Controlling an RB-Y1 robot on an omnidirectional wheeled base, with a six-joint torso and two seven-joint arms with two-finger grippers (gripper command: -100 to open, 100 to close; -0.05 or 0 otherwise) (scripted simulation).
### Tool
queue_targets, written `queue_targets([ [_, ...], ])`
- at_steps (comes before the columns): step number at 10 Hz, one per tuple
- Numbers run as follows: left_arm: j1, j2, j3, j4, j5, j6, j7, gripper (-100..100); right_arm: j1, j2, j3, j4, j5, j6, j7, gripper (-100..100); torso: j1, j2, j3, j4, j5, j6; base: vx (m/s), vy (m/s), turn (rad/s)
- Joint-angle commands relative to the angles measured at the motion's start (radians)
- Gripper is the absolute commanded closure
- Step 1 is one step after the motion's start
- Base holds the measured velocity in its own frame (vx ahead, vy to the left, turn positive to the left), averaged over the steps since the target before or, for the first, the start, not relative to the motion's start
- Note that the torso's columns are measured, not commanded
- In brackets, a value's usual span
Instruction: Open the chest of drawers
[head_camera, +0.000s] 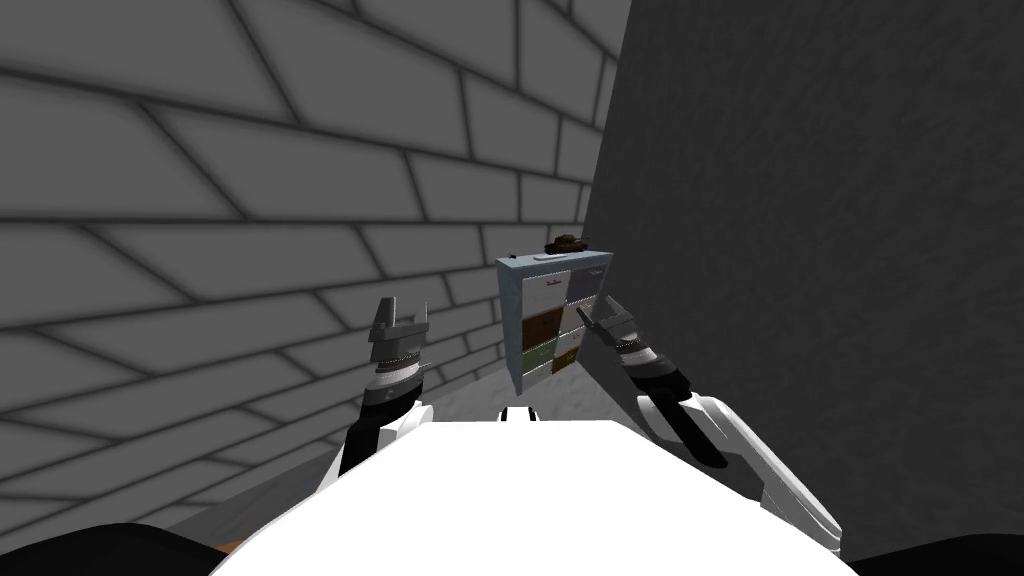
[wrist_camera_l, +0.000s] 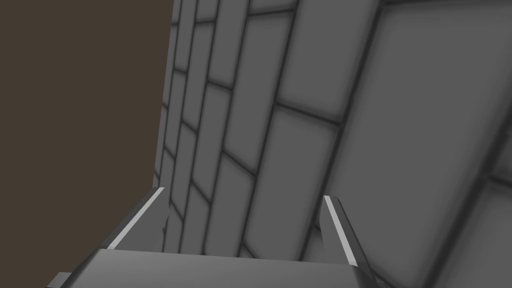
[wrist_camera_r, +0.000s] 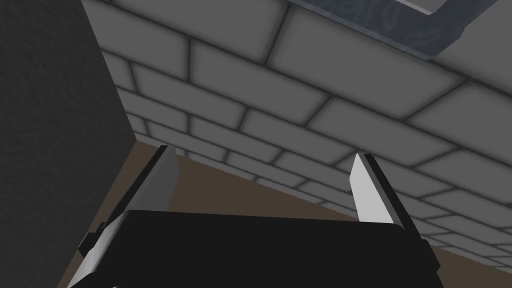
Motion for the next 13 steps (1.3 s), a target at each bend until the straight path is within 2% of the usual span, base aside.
queue_targets([
  [1,0.000,0.000,0.000,0.000,0.000,0.000,0.000,0,-0.004,-0.031,-0.025,0.008,0.071,0.008,0.075,-100,0.000,0.000,0.000,0.000,0.000,0.000,0.084,0.092,-0.002],
  [2,0.000,0.000,0.000,0.000,0.000,0.000,0.000,0,-0.004,-0.031,-0.025,0.008,0.071,0.008,0.084,-100,0.002,-0.001,0.000,0.000,0.000,0.000,0.059,0.066,-0.005],
  [4,0.000,0.000,0.000,0.000,0.000,0.000,0.000,0,-0.008,-0.061,-0.048,0.019,0.136,0.016,0.147,-100,-0.001,0.001,0.001,0.000,0.000,0.000,0.053,0.053,-0.001],
  [5,0.000,0.000,0.000,0.000,0.000,0.000,0.000,0,-0.008,-0.061,-0.048,0.019,0.136,0.016,0.157,-100,0.000,0.000,0.000,0.000,0.000,0.000,0.054,0.054,-0.001],
  [8,0.000,0.000,0.000,0.000,0.000,0.000,0.000,0,-0.014,-0.111,-0.081,0.037,0.230,0.027,0.252,-100,0.001,-0.001,0.000,0.000,0.000,0.000,0.072,0.073,-0.003],
  [9,0.000,0.000,0.000,0.000,0.000,0.000,0.000,0,-0.014,-0.111,-0.081,0.037,0.231,0.027,0.263,-100,0.002,-0.002,-0.001,0.000,0.001,0.000,0.084,0.077,-0.004],
  [13,0.000,0.000,0.000,0.000,0.000,0.000,0.000,0,-0.021,-0.178,-0.121,0.057,0.344,0.040,0.384,-100,0.000,0.001,0.001,0.000,0.000,0.000,0.066,0.071,-0.002],
])
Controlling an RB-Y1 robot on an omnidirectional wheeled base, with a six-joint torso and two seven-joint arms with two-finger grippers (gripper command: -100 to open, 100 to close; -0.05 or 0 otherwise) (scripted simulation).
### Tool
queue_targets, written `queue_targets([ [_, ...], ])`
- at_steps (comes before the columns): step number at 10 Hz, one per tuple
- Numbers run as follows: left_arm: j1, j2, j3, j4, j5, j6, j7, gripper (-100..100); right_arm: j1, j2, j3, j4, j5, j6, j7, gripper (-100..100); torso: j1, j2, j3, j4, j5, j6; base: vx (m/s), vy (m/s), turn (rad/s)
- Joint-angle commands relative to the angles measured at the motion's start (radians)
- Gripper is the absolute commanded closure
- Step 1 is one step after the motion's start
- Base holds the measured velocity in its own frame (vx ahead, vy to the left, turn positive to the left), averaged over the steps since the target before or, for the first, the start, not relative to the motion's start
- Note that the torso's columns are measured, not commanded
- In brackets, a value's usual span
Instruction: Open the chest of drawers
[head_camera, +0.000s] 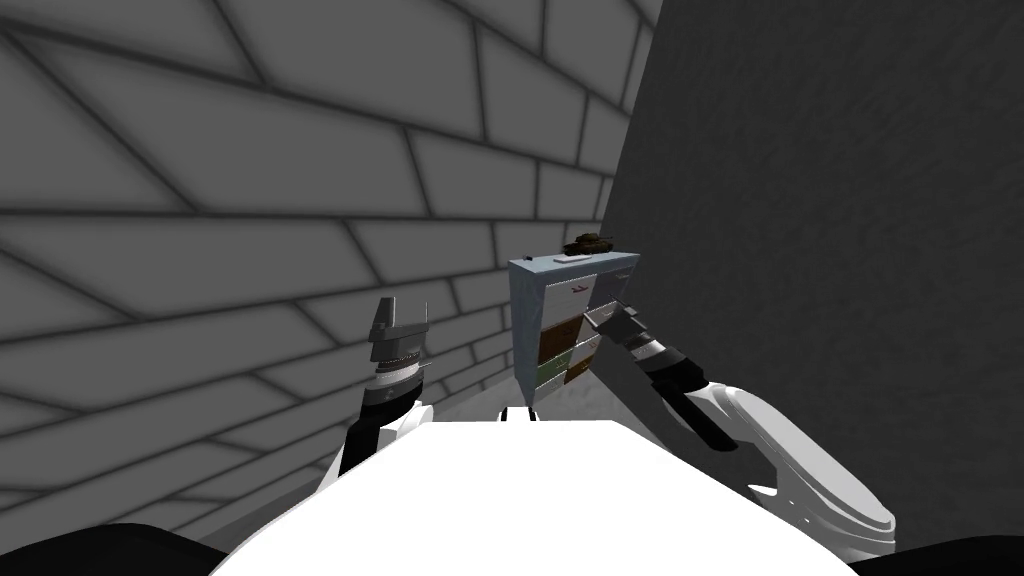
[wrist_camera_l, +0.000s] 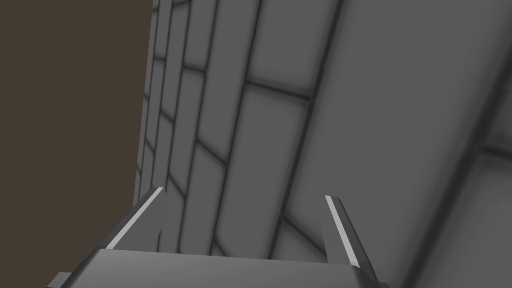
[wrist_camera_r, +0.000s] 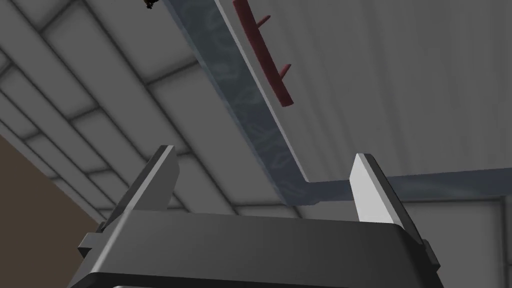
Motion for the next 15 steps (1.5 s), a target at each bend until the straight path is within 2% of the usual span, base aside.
queue_targets([
  [1,0.000,0.000,0.000,0.000,0.000,0.000,0.000,0,-0.003,-0.042,-0.025,0.010,0.069,0.007,0.080,-100,0.000,0.000,0.000,0.000,0.000,0.000,0.073,0.068,-0.003],
  [7,0.000,0.000,0.000,0.000,0.000,0.000,0.000,0,-0.009,-0.101,-0.067,0.023,0.188,0.019,0.217,-100,-0.001,0.000,0.000,0.000,0.000,0.000,0.063,0.058,-0.002],
  [8,0.000,0.000,0.000,0.000,0.000,0.000,0.000,0,-0.007,-0.095,-0.064,0.021,0.173,0.015,0.201,-100,-0.001,0.000,0.000,0.000,0.000,0.000,0.023,0.022,-0.001],
  [9,0.000,0.000,0.000,0.000,0.000,0.000,0.000,0,-0.004,-0.128,-0.086,0.016,0.166,0.022,0.177,-100,-0.002,0.001,0.000,0.000,0.000,0.000,0.076,0.045,-0.018],
  [10,0.000,0.000,0.000,0.000,0.000,0.000,0.000,0,-0.002,-0.142,-0.095,0.014,0.163,0.025,0.164,-100,0.000,-0.002,-0.001,0.000,0.000,0.000,0.116,0.070,-0.025],
  [11,0.000,0.000,0.000,0.000,0.000,0.000,0.000,0,-0.003,-0.131,-0.091,0.017,0.163,0.019,0.176,-100,0.002,-0.004,-0.003,-0.001,0.000,0.000,0.050,0.032,-0.005],
  [12,0.000,0.000,0.000,0.000,0.000,0.000,0.000,0,-0.006,-0.101,-0.068,0.021,0.174,0.017,0.202,100,-0.001,0.000,0.000,0.000,0.000,0.000,-0.056,-0.036,0.032],
  [15,0.000,0.000,0.000,0.000,0.000,0.000,0.000,0,-0.006,-0.131,-0.086,0.007,0.164,0.021,0.174,100,-0.008,-0.002,0.000,-0.005,-0.006,0.001,-0.092,-0.051,-0.037],
])
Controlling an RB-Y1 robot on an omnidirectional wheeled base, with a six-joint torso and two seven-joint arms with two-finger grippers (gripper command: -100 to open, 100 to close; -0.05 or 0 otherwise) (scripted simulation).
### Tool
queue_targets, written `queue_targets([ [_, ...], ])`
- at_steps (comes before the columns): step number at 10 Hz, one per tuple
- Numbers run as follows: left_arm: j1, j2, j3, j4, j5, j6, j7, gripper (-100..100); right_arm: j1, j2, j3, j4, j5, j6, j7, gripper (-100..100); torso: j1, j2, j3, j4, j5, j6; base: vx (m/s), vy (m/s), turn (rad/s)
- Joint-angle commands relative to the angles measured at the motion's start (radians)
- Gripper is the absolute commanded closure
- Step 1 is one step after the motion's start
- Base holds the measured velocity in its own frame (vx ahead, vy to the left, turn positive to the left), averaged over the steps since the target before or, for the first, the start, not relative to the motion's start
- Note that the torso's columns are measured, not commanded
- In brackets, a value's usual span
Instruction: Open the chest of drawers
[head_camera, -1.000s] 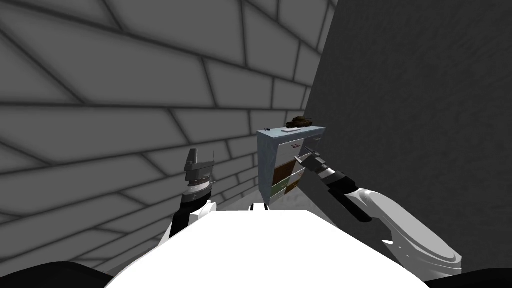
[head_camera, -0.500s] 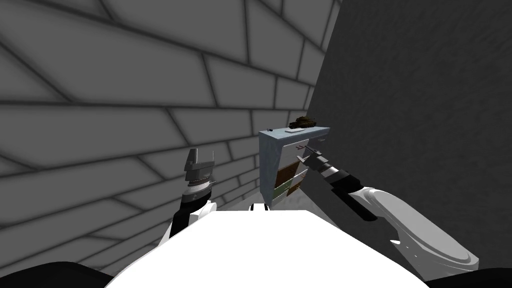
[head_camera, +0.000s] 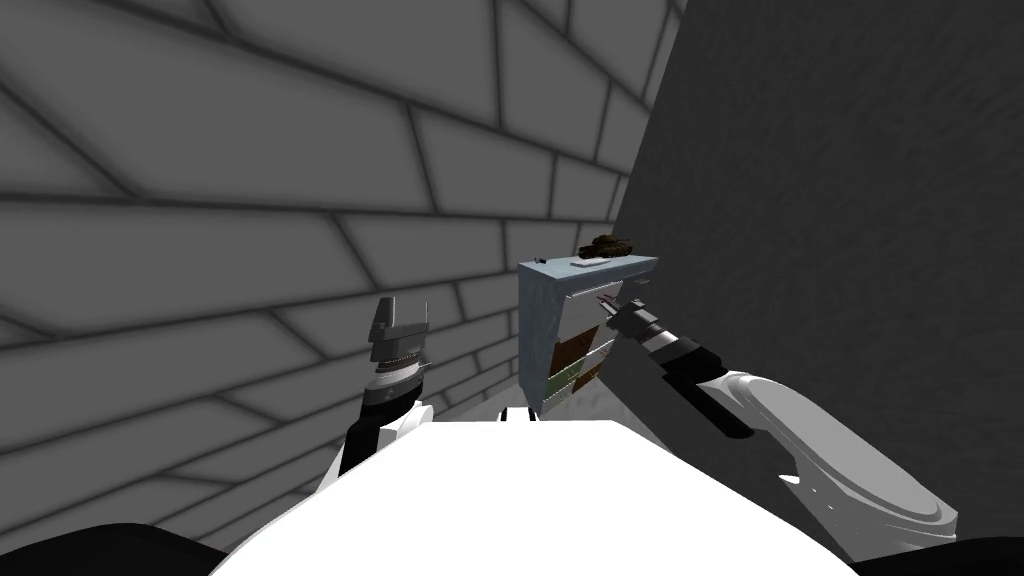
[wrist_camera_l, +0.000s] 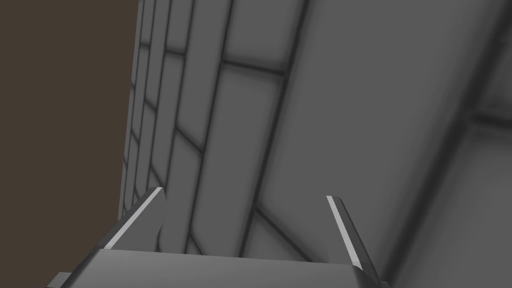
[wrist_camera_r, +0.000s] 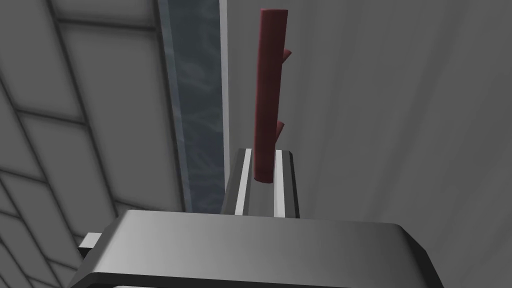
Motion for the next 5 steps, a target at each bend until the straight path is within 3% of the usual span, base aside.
queue_targets([
  [1,0.000,0.000,0.000,0.000,0.000,0.000,0.000,0,0.015,-0.016,-0.006,-0.006,-0.008,-0.010,-0.018,100,0.001,0.002,0.001,0.001,0.001,0.000,-0.190,-0.060,-0.082],
  [5,0.000,0.000,0.000,0.000,0.000,0.000,0.000,0,0.023,-0.023,-0.007,-0.014,-0.013,-0.020,-0.024,100,0.006,-0.004,-0.004,0.002,0.005,-0.001,-0.134,-0.070,-0.046],
])
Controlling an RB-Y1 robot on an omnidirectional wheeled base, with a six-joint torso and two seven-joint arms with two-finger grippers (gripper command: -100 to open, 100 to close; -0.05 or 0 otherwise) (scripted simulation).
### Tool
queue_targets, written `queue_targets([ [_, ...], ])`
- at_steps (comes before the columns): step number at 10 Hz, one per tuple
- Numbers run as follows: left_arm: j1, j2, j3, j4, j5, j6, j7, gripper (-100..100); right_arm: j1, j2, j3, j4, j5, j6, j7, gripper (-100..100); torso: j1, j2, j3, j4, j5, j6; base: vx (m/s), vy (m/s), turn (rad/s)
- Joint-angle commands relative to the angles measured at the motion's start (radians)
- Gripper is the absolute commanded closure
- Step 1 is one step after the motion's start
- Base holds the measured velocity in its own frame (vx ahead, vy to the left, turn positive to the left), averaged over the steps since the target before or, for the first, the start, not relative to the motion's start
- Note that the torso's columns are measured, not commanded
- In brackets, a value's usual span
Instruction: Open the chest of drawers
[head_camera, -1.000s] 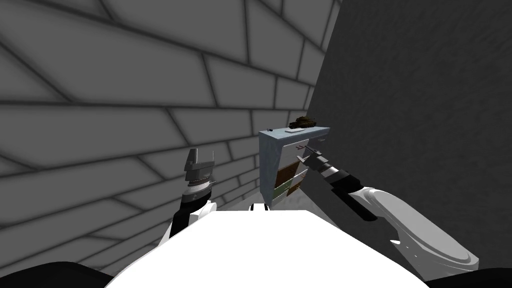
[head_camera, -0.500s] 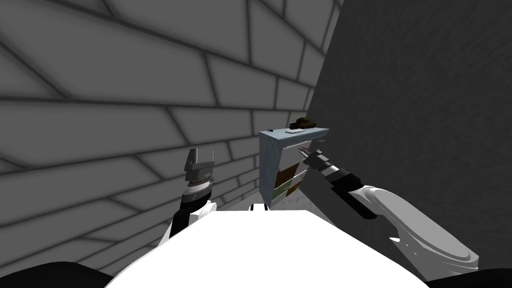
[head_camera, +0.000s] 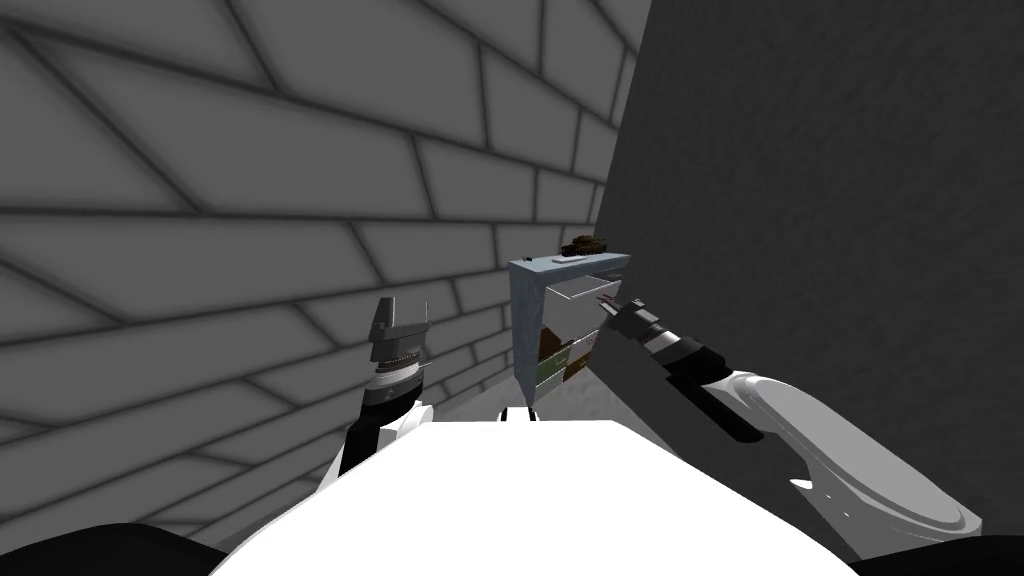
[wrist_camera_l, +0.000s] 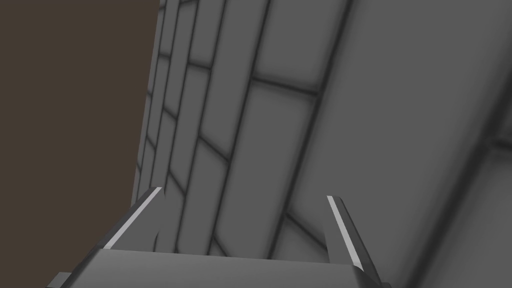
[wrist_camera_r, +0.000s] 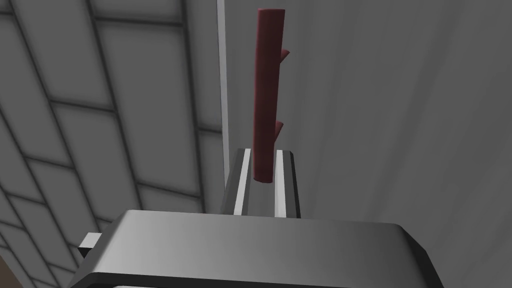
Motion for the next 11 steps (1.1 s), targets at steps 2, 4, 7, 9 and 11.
queue_targets([
  [2,0.000,0.000,0.000,0.000,0.000,0.000,0.000,0,0.007,-0.039,-0.029,-0.009,-0.019,-0.007,-0.036,-100,-0.004,0.003,0.003,0.000,-0.003,0.001,-0.101,-0.047,-0.065],
  [4,0.000,0.000,0.000,0.000,0.000,0.000,0.000,0,0.009,-0.078,-0.057,-0.014,-0.033,-0.005,-0.071,-100,0.007,-0.003,-0.002,0.000,0.003,-0.001,0.039,0.061,-0.069],
  [7,0.000,0.000,0.000,0.000,0.000,0.000,0.000,0,0.012,-0.137,-0.099,-0.020,-0.055,-0.001,-0.124,-100,0.002,0.005,0.004,0.003,0.002,-0.001,0.041,0.051,-0.043],
  [9,0.000,0.000,0.000,0.000,0.000,0.000,0.000,0,0.015,-0.196,-0.141,-0.026,-0.076,0.002,-0.177,-100,0.002,0.007,0.005,0.003,0.001,0.000,0.026,0.056,-0.081],
  [11,0.000,0.000,0.000,0.000,0.000,0.000,0.000,0,0.021,-0.185,-0.125,-0.033,-0.066,0.011,-0.169,0,0.002,0.008,0.005,0.005,0.002,-0.001,0.003,0.011,-0.009],
])
